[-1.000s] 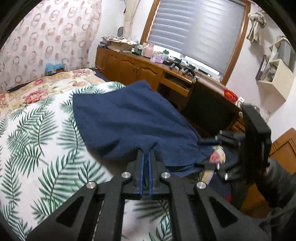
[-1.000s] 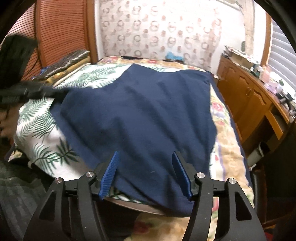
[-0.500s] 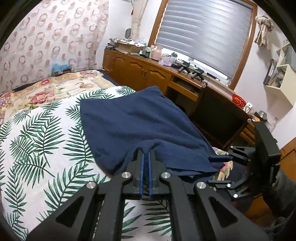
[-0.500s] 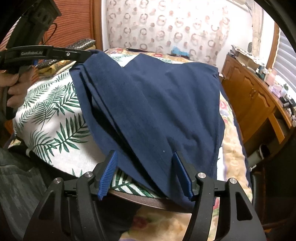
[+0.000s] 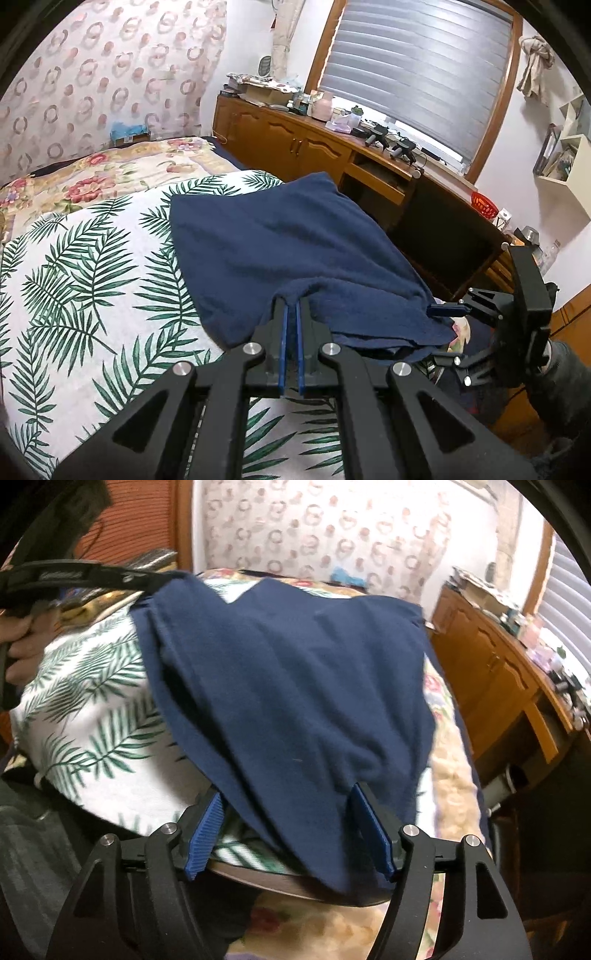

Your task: Fold small clothes

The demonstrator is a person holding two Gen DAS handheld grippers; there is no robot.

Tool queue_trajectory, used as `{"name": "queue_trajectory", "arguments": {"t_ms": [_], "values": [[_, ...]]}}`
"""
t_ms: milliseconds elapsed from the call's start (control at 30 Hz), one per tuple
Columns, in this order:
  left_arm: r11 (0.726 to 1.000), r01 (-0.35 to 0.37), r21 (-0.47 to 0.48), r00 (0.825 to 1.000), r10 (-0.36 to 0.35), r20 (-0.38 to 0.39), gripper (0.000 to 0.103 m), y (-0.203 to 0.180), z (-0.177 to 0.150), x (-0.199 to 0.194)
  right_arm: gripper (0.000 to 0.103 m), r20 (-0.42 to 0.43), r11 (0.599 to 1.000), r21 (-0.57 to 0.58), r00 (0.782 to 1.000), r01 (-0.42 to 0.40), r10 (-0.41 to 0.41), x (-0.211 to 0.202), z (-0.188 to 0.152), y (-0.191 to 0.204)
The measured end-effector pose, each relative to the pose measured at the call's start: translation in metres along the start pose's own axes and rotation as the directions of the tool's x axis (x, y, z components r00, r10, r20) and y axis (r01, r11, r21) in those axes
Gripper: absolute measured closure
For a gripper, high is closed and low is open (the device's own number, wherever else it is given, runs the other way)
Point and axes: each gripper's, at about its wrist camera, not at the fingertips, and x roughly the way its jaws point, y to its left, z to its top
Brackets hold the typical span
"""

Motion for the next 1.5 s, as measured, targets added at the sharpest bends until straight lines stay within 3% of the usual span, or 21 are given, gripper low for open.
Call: {"name": "queue_trajectory", "arguments": {"t_ms": [100,233,333,600,800,1067,1400,1500], "values": [[1.0,0.002,-0.001,1.0,-0.002,0.002,0.103,0.001,-0.001,0.0,0.048,-0.003,1.0,0.01,1.0,0.001,-0.001,0.002,-0.001,-0.009],[1.0,-0.004,-0.003,1.0,0.004,0.002,0.103,0.002,0.0,-0.001,0.088,0.011,0.999,-0.009,0.999,-0.03,0.03,0.001,0.003,-0.011],[1.0,-0.014,-0.009,1.0,0.014,0.009,0.103,0.006,0.004,-0.003,0.097,0.037,0.999,-0.05,0.999,-0.003,0.005,-0.003,0.011,-0.006],[0.999,-0.034,-0.015,0.999,0.035,0.035,0.103,0.025,0.036,0.005,0.098,0.204,0.998,-0.032,0.978,0.053,-0.045,-0.028,0.07,-0.038],[0.997,-0.066,-0.026,0.997,0.067,0.041,0.103,0.049,0.069,0.024,0.098,0.258,0.997,-0.05,0.965,0.066,-0.05,-0.012,0.122,-0.056],[0.994,-0.094,-0.063,0.995,0.095,0.008,0.103,0.089,0.097,0.06,0.098,0.236,0.997,-0.076,0.972,0.004,0.014,0.039,0.174,-0.088],[0.988,-0.128,-0.089,0.99,0.123,-0.065,0.101,0.11,0.096,0.093,0.098,0.147,0.994,-0.088,0.986,-0.068,0.081,0.097,0.189,-0.104],[0.989,-0.122,-0.078,0.99,0.116,-0.081,0.093,0.109,0.096,0.092,0.097,0.132,0.994,-0.078,0.987,-0.078,0.088,0.109,0.192,-0.108]]}}
